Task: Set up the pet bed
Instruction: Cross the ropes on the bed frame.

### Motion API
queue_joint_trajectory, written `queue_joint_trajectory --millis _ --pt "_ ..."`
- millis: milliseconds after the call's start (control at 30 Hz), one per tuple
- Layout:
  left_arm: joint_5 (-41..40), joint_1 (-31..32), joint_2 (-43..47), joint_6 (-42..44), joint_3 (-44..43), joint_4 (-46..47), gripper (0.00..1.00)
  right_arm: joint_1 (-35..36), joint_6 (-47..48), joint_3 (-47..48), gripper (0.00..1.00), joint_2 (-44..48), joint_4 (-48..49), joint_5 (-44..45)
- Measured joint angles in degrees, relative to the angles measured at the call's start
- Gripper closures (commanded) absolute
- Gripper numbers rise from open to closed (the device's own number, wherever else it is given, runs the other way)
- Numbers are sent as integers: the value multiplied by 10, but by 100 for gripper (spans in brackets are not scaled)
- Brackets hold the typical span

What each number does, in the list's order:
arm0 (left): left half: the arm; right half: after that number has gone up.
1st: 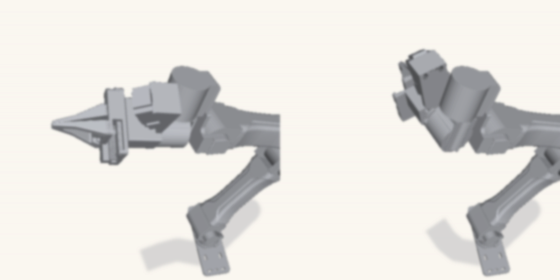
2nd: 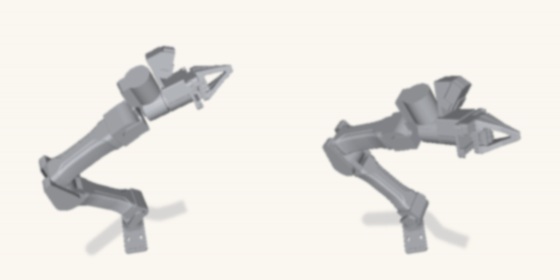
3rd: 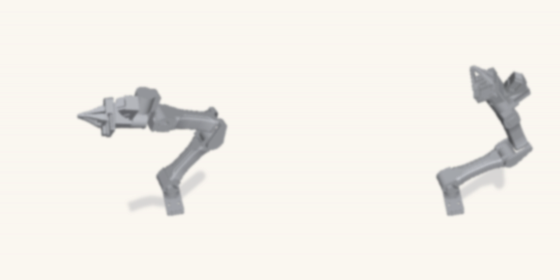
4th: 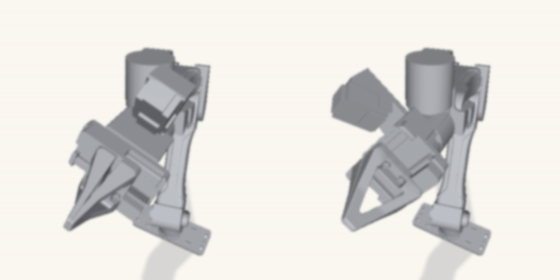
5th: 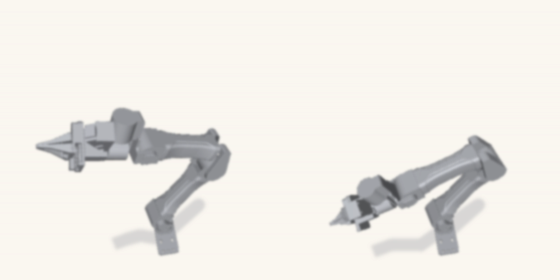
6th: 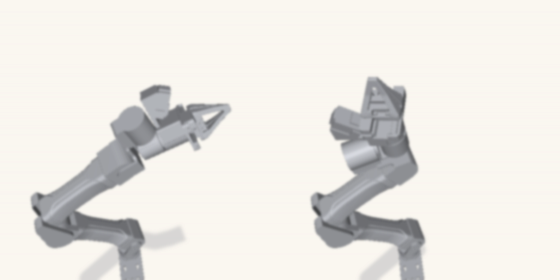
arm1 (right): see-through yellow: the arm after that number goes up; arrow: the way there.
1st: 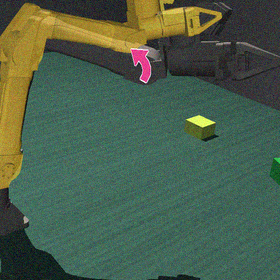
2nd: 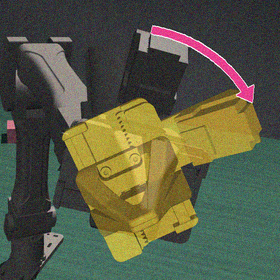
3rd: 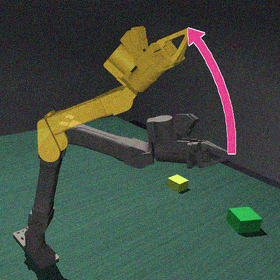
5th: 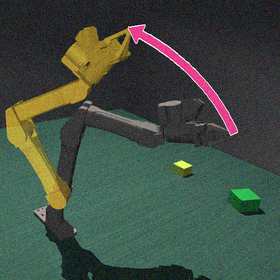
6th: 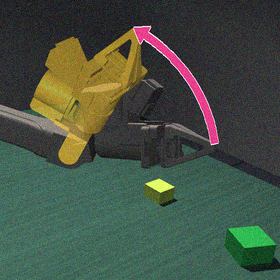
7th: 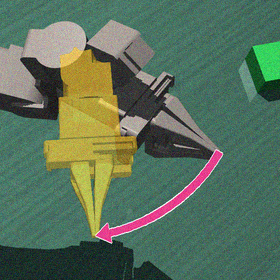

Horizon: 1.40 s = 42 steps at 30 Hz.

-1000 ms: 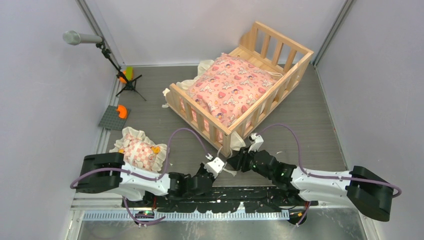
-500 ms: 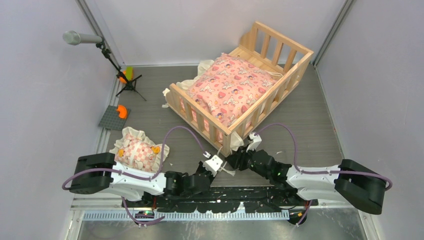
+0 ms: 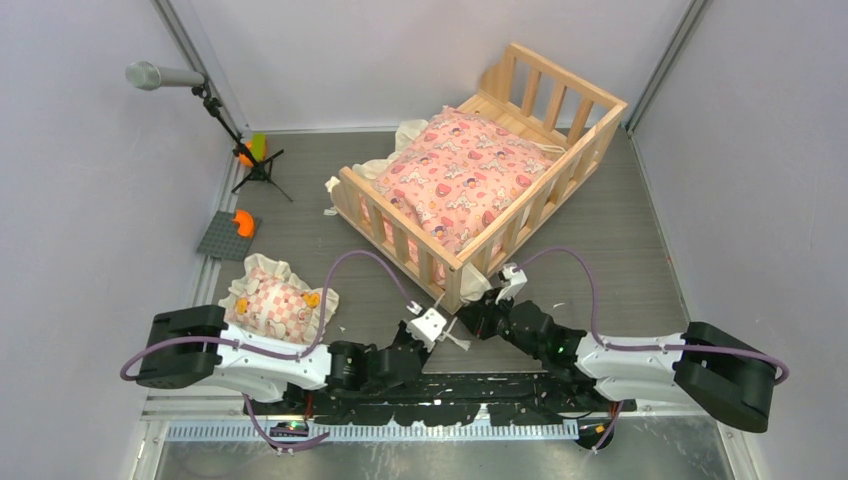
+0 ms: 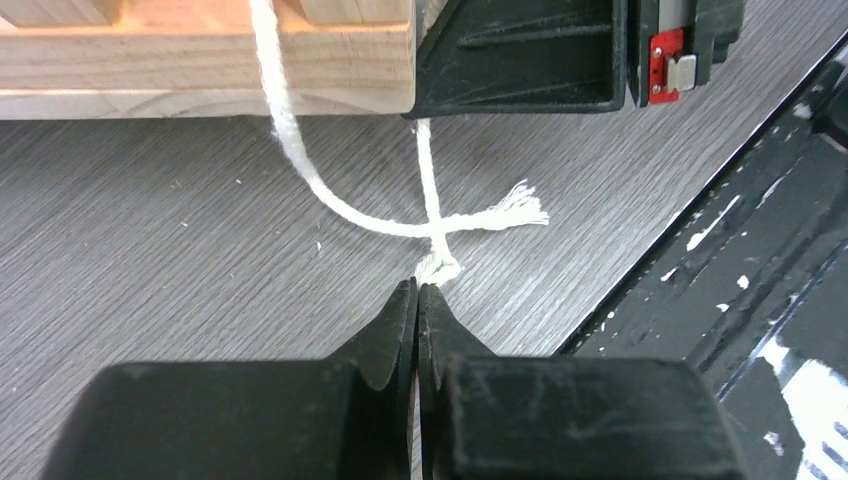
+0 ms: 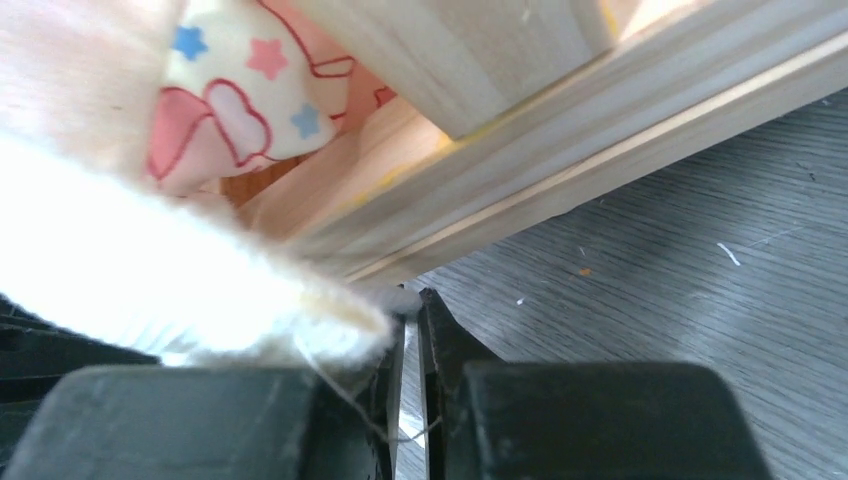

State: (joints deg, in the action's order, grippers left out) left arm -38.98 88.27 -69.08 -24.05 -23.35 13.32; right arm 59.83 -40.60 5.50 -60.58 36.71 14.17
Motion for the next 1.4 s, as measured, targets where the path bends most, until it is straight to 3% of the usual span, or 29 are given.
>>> queue_joint_trajectory --millis 367,800,1400 --pt "-38 0 11 0 -62 2 100 0 17 -3 91 154 -111 -40" --pt "-75 0 -77 2 -117 -3 100 0 18 -9 94 342 -261 -83" --pt "-120 0 -152 8 -168 2 100 0 22 -9 96 385 -325 -156"
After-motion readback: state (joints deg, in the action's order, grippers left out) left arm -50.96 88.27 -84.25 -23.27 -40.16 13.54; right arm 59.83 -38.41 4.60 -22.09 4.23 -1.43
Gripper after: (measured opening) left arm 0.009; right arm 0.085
